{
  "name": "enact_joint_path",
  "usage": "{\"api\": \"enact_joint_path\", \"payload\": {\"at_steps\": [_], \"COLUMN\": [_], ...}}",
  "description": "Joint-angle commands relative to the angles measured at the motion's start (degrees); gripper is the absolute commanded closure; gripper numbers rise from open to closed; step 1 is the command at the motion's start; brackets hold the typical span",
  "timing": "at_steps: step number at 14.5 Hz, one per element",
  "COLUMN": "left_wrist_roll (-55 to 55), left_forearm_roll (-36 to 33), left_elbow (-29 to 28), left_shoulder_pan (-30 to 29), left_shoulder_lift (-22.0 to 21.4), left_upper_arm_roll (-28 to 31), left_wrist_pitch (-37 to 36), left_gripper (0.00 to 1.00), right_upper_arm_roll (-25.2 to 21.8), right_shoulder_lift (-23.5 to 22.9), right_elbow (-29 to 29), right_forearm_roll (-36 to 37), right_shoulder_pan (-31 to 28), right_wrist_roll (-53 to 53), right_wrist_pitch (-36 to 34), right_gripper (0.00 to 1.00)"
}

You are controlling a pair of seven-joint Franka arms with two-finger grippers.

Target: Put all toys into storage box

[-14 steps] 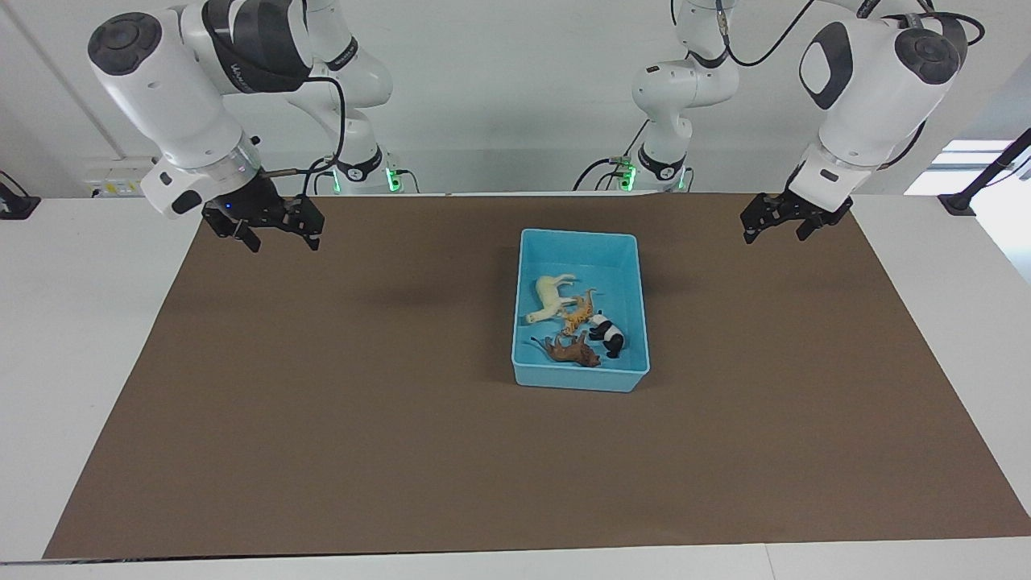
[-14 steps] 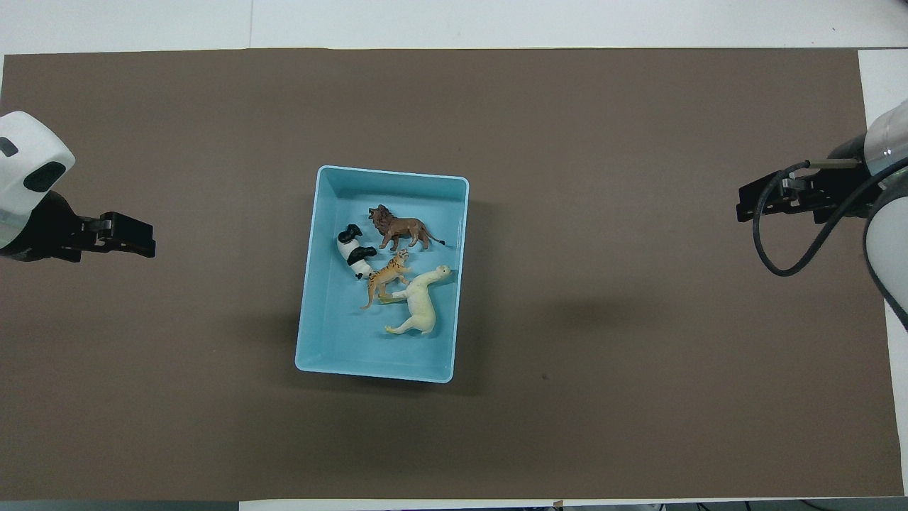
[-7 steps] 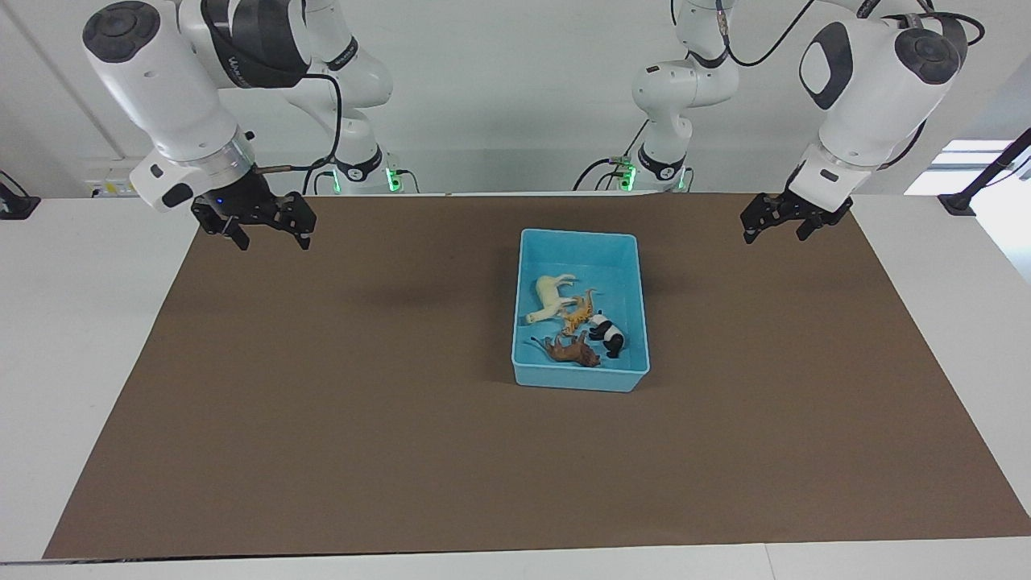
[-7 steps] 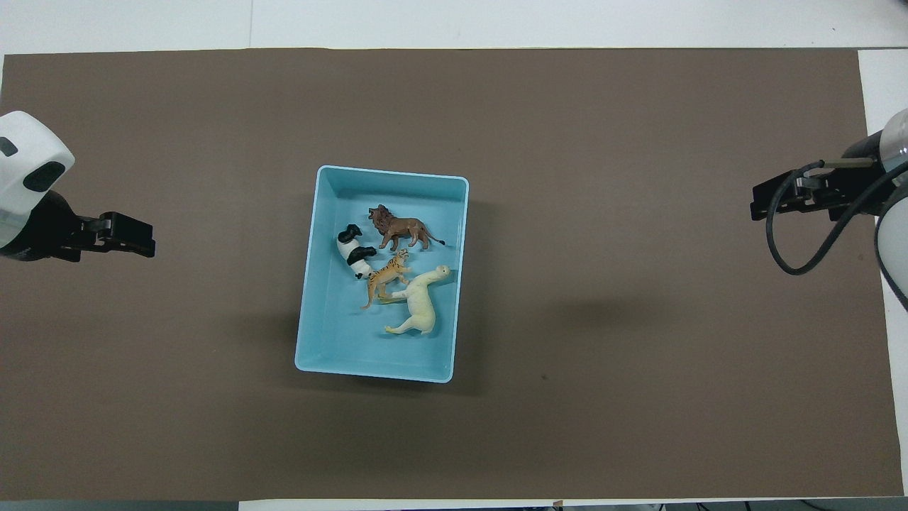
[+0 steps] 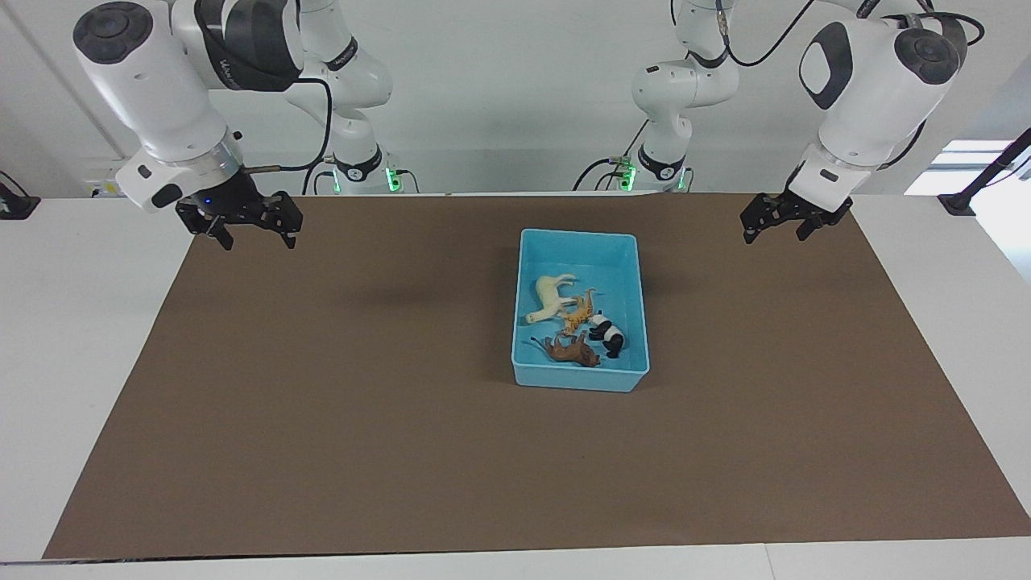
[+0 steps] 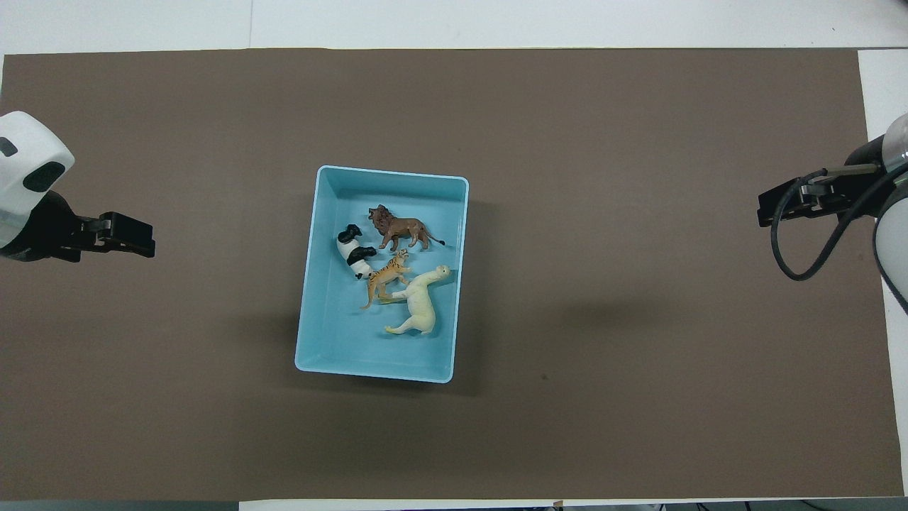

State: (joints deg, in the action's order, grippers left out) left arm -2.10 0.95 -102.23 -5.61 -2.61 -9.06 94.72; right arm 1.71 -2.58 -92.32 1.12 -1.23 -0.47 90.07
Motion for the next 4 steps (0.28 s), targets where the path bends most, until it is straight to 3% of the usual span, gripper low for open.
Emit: {"api": "enact_joint_path", "payload": {"at_steps": [1, 4], "left_wrist_roll": [0.3, 0.3], "left_forearm_roll": [0.0, 0.0], "left_elbow": [-1.3, -1.3], "left_shoulder_pan": [-0.1, -0.1], "left_shoulder_lift": [-1.4, -1.4], "left_upper_arm_roll": [0.2, 0.1], "left_wrist_pitch": [0.6, 0.6], "left_gripper": [0.00, 0.00], "right_upper_arm_roll": [0.7, 0.7], "right_shoulder_lift": [0.9, 1.0], "right_elbow": [-0.4, -0.5], "right_forearm_roll": [0.5, 0.5], "right_shoulder_pan": [-0.8, -0.7], "right_wrist_roll": [-1.0, -1.4], "right_wrist_pitch": [-0.9, -1.8], "right_gripper": [0.00, 0.00]}}
